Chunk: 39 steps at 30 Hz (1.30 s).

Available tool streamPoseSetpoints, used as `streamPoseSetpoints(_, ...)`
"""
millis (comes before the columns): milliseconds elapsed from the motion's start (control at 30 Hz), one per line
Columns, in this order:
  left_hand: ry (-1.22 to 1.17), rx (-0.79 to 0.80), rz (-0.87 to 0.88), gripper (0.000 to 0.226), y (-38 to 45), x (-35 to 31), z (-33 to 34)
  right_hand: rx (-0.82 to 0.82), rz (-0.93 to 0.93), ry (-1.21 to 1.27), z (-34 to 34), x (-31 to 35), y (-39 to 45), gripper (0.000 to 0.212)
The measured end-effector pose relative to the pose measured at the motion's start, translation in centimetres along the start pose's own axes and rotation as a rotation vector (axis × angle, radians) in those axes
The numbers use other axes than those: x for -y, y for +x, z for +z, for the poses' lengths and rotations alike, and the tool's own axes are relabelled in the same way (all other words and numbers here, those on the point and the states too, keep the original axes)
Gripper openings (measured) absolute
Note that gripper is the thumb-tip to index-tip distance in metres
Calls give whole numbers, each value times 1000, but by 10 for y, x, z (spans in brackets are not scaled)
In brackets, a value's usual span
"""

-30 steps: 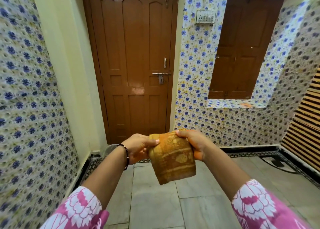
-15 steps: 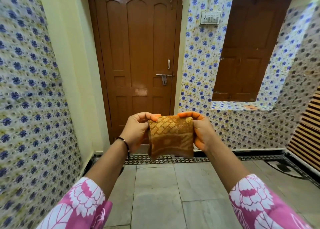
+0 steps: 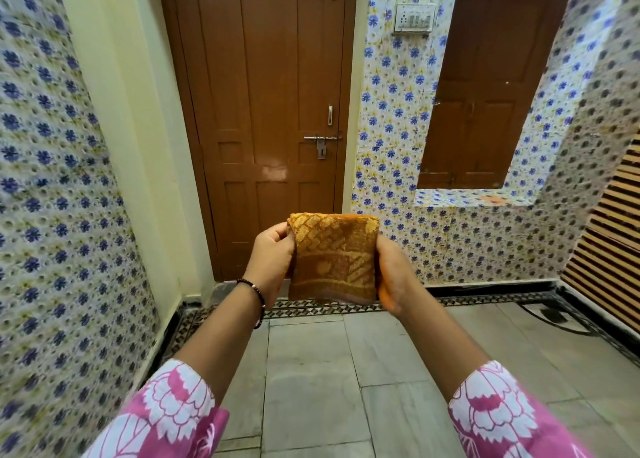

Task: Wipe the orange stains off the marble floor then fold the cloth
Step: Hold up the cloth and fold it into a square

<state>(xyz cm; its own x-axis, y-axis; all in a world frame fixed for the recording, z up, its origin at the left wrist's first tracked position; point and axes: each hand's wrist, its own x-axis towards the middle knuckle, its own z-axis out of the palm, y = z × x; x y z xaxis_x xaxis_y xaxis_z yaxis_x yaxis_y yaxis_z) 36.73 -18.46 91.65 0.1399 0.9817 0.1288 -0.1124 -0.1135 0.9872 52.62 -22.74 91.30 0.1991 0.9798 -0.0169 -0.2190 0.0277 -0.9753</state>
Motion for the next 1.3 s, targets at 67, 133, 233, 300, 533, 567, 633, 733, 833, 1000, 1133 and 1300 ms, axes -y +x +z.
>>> streamPoseSetpoints(67, -37, -23, -25, 20, 0, 2, 1, 78, 74, 173, 1, -9, -12, 54)
streamPoseSetpoints(133, -14, -42, -65, 20, 3, 9, 0, 132, 91, 295, -2, -22, -21, 62)
streamPoseSetpoints(233, 89, -48, -166, 30, 0, 20, -1, 119, 87, 119, -5, -43, -31, 43)
streamPoseSetpoints(300, 87, -25, -268, 42, -6, 24, 3, 0, 81, 46, -8, -52, -33, 29)
streamPoseSetpoints(533, 26, 425, -271, 73, -38, 63, 26, -259, 46, 157, -52, -63, -60, 26)
streamPoseSetpoints(567, 35, 491, -193, 82, -42, 71, 33, -281, 44, 151, -61, -64, -67, 27)
streamPoseSetpoints(633, 17, 587, -101, 83, -55, 81, 57, -345, 45, 117, -84, -66, -85, 30)
streamPoseSetpoints(733, -13, 673, -90, 74, -73, 89, 95, -420, 24, 104, -127, -62, -120, 47)
streamPoseSetpoints(833, -7, 784, -80, 76, -96, 98, 149, -444, -55, 127, -175, -57, -167, 60)
streamPoseSetpoints(1000, 54, 1017, -97, 85, -148, 107, 248, -606, -86, 95, -250, -54, -247, 47)
streamPoseSetpoints(1133, 95, 1206, -118, 89, -191, 116, 328, -739, -61, 52, -315, -47, -308, 64)
streamPoseSetpoints(1300, 89, 1417, -125, 91, -256, 124, 438, -919, -57, -17, -399, -37, -385, 77)
